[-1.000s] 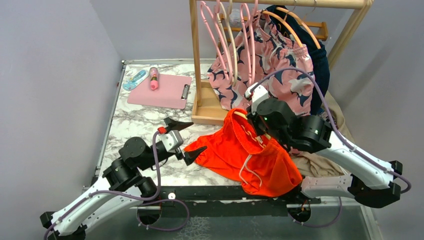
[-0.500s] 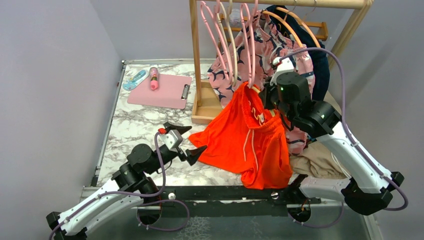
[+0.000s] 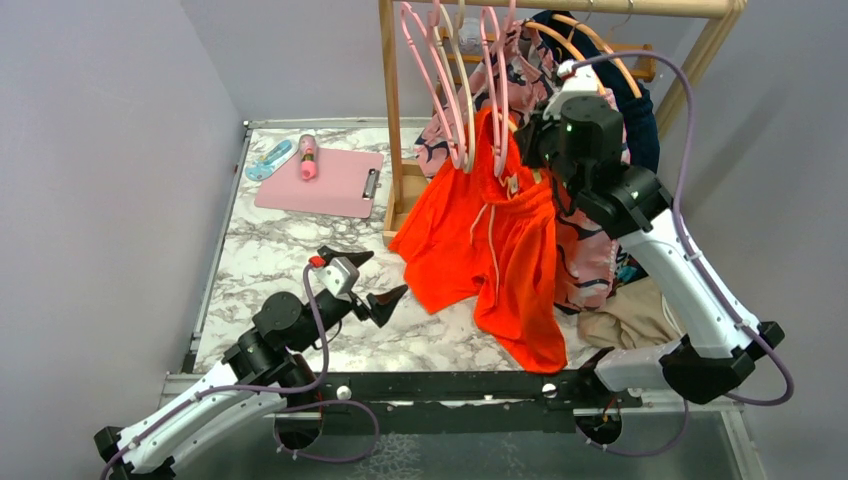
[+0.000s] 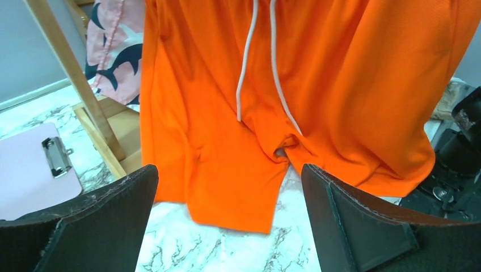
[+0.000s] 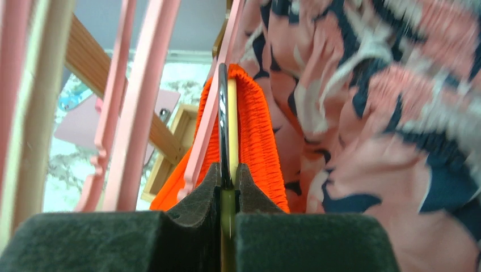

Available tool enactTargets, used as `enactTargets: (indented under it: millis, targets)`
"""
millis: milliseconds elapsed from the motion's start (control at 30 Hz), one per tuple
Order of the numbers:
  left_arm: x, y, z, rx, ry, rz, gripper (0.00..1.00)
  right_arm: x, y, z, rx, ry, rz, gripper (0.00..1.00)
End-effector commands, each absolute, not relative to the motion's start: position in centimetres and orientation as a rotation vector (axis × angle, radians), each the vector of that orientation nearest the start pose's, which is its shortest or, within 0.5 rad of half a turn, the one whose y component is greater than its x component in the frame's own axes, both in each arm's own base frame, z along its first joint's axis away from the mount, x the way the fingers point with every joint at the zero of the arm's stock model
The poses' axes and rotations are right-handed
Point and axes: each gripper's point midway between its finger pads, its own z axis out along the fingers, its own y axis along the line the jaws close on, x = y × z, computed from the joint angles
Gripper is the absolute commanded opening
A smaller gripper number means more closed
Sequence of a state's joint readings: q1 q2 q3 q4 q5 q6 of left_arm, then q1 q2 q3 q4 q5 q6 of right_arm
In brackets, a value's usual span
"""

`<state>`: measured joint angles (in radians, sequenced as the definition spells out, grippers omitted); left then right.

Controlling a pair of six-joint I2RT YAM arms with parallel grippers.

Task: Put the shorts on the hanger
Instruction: Place the hanger at the clothesline.

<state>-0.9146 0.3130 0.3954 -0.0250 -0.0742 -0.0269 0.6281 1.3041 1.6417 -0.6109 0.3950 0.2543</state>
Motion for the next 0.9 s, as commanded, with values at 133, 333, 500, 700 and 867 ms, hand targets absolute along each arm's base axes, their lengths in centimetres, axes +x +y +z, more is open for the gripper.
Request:
enactTargets:
  millis: [133,333,500,700,867]
  targets:
    - [17.8,-18.0,25.3,0.503,1.436,-0.624,0.99,37.5,15.5,47.7,0.034,1.624,0.208,0.01]
    - [17.9,-18.3,25.0,0.519,1.452,-0.622,0.99,38.4,15.4,47.3,0.031,1.619,0.230,0.01]
    - [17.9,-18.4,24.7,0.532,1.458,-0.621,0.99,38.2,16.4,46.0,-0.001,1.645,0.279,0.01]
    - [17.9,-18.6,24.6,0.538,1.462,-0.624,0.99,37.7,16.4,44.8,-0.031,1.678,0.274,0.01]
    - [17.9,-18.6,24.5,0.538,1.464,-0.624,0.99,37.2,15.4,45.7,-0.021,1.643,0.237,0.01]
